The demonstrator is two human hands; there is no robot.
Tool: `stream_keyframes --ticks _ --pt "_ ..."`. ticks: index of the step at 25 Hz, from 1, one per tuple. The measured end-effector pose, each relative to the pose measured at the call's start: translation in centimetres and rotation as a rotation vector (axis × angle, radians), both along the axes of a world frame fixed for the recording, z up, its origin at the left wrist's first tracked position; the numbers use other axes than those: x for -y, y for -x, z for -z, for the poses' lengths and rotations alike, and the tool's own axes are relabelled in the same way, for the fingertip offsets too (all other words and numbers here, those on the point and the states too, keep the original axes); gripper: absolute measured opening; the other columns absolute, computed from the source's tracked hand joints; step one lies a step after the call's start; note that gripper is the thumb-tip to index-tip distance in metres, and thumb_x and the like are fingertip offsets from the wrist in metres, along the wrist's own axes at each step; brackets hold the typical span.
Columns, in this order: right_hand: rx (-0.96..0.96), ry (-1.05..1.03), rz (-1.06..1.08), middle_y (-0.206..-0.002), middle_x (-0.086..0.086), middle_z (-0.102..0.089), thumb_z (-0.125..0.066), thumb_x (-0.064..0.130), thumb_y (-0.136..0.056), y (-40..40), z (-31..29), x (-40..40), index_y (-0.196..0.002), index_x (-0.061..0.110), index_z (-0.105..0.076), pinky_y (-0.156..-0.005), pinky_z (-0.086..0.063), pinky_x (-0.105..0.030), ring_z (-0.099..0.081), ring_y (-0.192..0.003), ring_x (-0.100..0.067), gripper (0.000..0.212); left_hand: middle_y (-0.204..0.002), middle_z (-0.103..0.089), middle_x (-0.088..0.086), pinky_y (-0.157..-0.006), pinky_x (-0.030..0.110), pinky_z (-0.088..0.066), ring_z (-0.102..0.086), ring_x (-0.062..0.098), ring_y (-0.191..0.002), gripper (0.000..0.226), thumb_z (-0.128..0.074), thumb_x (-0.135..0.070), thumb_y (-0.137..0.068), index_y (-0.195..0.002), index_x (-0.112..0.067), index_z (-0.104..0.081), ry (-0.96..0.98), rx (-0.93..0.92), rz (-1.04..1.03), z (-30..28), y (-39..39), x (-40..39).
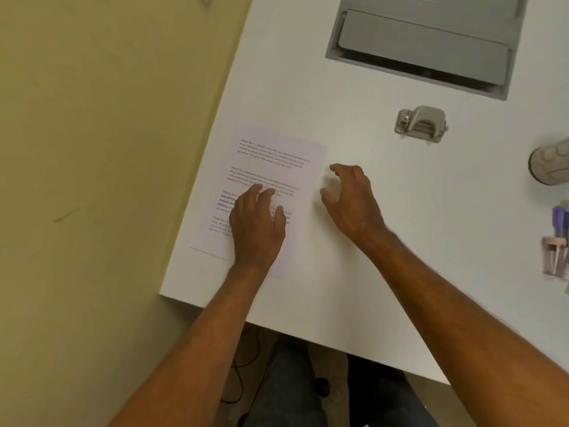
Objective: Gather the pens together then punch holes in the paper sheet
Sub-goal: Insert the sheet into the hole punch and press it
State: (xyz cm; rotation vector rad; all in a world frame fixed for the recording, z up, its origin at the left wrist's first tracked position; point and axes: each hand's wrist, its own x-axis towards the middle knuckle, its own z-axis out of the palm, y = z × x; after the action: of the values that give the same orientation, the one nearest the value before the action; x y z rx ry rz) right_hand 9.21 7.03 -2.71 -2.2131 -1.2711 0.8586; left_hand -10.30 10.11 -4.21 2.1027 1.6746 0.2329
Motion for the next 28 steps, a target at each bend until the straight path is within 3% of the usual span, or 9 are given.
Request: stream_keyframes --ticks 9,14,18,21,24,26,28 --pt "0.117 0.026 -0.042 -0.152 -0.006 -0.044 -0.065 0.033 -0.099 -0.6 1.6 -5.8 -0.153 0.016 -0.043 -0.103 -0.047 -0.043 -0.038 -0.141 -0.027 0.060 -0.160 -0.040 0.010 -0.113 0.052 -0.034 -0.041 0.032 -0.142 0.060 -0.046 -0.049 -0.101 -0.152 -0.017 -0.041 -0.173 -0.206 0.037 5.3 1.1 0.3" --pt "0.173 0.076 -0.053 -0.135 -0.009 -0.050 -0.071 0.042 -0.094 -0.9 1.8 -8.6 -0.137 0.013 -0.053 -0.098 -0.051 -0.049 -0.043 -0.128 -0.030 0.055 -0.162 -0.036 0.010 -0.115 0.052 -0.031 -0.039 0.032 -0.145 0.062 -0.038 -0.051 -0.103 -0.155 -0.017 -0.037 -0.202 -0.239 0.035 6.2 0.9 0.4" --pt "0.125 0.153 -0.028 -0.125 -0.006 -0.051 -0.075 0.055 -0.088 -1.4 1.6 -10.7 -0.122 0.014 -0.058 -0.094 -0.049 -0.039 -0.043 -0.124 -0.026 0.056 -0.162 -0.037 0.011 -0.115 0.053 -0.031 -0.040 0.033 -0.145 0.064 -0.039 -0.051 -0.102 -0.155 -0.016 -0.037 -0.196 -0.250 0.037 6.2 1.0 0.4" --pt "0.092 0.201 -0.053 -0.120 -0.003 -0.051 -0.078 0.064 -0.081 -1.6 1.4 -11.7 -0.117 0.016 -0.059 -0.082 -0.043 -0.031 -0.049 -0.114 -0.021 0.063 -0.162 -0.038 0.012 -0.115 0.054 -0.031 -0.041 0.034 -0.145 0.064 -0.041 -0.051 -0.102 -0.156 -0.015 -0.038 -0.205 -0.256 0.043 6.3 0.9 0.5" --pt "-0.173 0.161 0.122 -0.105 0.000 -0.061 -0.087 0.055 -0.077 -2.3 1.1 -11.8 -0.105 0.021 -0.052 -0.061 -0.050 -0.028 -0.061 -0.085 -0.015 0.056 -0.162 -0.038 0.012 -0.115 0.054 -0.032 -0.041 0.033 -0.145 0.065 -0.040 -0.051 -0.102 -0.156 -0.015 -0.038 -0.207 -0.258 0.043 6.3 1.0 0.5" --pt "-0.456 0.127 0.301 -0.113 -0.009 -0.067 -0.089 0.036 -0.081 -2.6 1.0 -11.2 -0.108 0.019 -0.055 -0.060 -0.062 -0.032 -0.074 -0.087 -0.021 0.047 -0.162 -0.038 0.012 -0.115 0.054 -0.032 -0.040 0.033 -0.145 0.064 -0.040 -0.051 -0.103 -0.156 -0.015 -0.038 -0.205 -0.249 0.044 6.4 1.0 0.4" --pt "-0.600 0.150 0.349 -0.114 -0.017 -0.074 -0.085 0.020 -0.087 -2.6 1.3 -10.3 -0.114 0.010 -0.062 -0.066 -0.067 -0.037 -0.080 -0.090 -0.029 0.037 -0.162 -0.039 0.012 -0.115 0.054 -0.032 -0.040 0.032 -0.145 0.064 -0.042 -0.051 -0.102 -0.155 -0.015 -0.038 -0.204 -0.237 0.043 6.4 1.0 0.4"
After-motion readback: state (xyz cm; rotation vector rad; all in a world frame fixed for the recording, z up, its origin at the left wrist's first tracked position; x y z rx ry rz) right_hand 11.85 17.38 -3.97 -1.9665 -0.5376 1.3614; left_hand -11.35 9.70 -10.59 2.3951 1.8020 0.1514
